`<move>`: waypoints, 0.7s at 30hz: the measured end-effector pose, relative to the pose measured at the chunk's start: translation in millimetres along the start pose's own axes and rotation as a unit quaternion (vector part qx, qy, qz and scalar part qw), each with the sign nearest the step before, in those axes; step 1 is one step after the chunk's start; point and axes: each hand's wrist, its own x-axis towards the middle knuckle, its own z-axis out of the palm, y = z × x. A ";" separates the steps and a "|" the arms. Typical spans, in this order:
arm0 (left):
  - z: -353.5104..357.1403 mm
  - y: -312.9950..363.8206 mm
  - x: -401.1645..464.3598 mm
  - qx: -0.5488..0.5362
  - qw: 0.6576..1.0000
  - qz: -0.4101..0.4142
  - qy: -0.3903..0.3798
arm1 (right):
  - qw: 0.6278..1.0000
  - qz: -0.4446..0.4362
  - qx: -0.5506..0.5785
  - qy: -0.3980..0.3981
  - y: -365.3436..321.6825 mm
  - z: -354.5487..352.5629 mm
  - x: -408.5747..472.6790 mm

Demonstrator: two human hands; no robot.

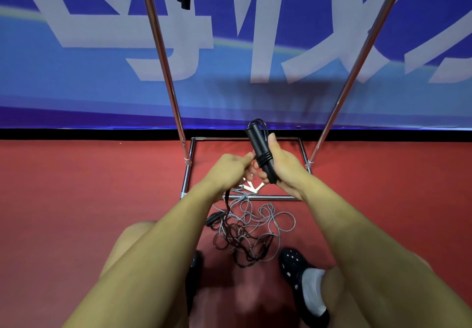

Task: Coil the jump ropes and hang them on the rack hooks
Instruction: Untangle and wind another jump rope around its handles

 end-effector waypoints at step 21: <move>5.7 13.0 -19.9 -0.284 0.914 -0.040 -0.286 | 0.959 -0.071 0.240 -0.136 -37.4 -21.7 -13.2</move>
